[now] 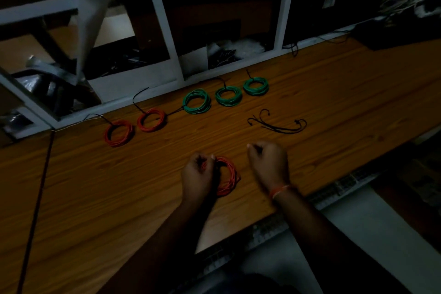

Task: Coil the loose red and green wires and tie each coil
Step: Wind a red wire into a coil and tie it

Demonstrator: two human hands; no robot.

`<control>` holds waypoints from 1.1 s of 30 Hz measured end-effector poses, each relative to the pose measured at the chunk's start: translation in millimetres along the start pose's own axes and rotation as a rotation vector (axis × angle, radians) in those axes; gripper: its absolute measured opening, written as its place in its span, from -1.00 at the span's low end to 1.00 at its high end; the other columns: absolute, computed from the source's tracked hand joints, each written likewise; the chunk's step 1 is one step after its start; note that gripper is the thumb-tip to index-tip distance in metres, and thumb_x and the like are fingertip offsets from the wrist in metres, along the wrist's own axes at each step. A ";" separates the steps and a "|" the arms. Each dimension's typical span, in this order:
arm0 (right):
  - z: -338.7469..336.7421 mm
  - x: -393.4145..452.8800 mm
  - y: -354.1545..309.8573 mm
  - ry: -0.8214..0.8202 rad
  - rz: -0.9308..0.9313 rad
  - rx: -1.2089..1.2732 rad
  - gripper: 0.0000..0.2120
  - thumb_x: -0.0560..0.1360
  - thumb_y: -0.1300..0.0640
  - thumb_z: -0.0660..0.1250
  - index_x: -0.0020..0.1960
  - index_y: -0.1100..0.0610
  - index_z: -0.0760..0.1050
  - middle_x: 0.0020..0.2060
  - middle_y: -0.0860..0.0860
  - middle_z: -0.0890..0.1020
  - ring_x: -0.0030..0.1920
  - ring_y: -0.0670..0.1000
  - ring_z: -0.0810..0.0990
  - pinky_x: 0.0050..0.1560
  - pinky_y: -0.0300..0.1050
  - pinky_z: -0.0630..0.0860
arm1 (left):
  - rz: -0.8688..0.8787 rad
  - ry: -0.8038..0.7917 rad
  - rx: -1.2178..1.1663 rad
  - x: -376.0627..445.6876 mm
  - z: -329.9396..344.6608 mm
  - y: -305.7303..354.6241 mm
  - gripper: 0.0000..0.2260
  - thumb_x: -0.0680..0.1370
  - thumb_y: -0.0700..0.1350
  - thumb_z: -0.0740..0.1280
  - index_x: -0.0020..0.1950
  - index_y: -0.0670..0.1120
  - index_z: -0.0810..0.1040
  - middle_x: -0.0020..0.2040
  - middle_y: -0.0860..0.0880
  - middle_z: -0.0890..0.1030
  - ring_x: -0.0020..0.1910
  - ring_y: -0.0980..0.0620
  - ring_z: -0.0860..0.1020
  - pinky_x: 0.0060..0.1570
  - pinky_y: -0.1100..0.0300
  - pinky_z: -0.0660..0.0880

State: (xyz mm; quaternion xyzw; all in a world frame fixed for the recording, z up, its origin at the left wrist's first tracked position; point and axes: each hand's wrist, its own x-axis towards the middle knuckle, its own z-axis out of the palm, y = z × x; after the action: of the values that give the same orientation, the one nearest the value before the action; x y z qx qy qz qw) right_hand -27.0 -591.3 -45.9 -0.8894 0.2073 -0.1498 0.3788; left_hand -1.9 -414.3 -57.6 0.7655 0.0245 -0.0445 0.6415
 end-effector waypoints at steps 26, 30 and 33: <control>6.2 36.0 -22.9 0.032 -0.409 -0.028 -0.94 0.63 0.16 0.27 0.06 0.10 0.51 0.05 0.02 0.44 0.03 0.02 0.45 -0.11 -0.13 0.39 | 0.009 -0.029 -0.121 1.9 -1.0 2.4 -0.85 0.65 -0.07 0.35 -0.03 -0.14 0.53 -0.22 -0.11 0.69 -0.22 -0.13 0.68 -0.30 0.06 0.53; 4.6 -2.2 -26.9 -0.121 -0.503 0.144 -0.95 0.64 0.14 0.26 0.04 0.10 0.49 0.04 -0.03 0.46 -0.02 -0.03 0.49 -0.10 -0.16 0.47 | 0.031 -0.037 -0.121 5.9 -2.3 -3.2 -0.85 0.64 -0.08 0.37 -0.04 -0.14 0.54 -0.22 -0.11 0.68 -0.25 -0.10 0.66 -0.29 0.05 0.53; 9.7 -16.2 -28.0 -0.149 -0.535 0.132 -0.87 0.59 0.03 0.25 -0.01 0.08 0.51 0.18 0.02 0.49 0.20 0.00 0.48 0.10 -0.05 0.48 | 0.067 -0.036 -0.086 9.3 -3.4 -6.2 -0.86 0.64 -0.09 0.38 -0.05 -0.13 0.55 -0.22 -0.08 0.68 -0.26 -0.01 0.64 -0.25 0.04 0.53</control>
State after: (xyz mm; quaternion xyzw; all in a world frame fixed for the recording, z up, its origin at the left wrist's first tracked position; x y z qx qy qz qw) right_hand -29.8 -560.0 -33.5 -0.8946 -0.0733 -0.1916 0.3969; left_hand 6.9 -410.1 -64.0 0.7366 -0.0108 -0.0355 0.6753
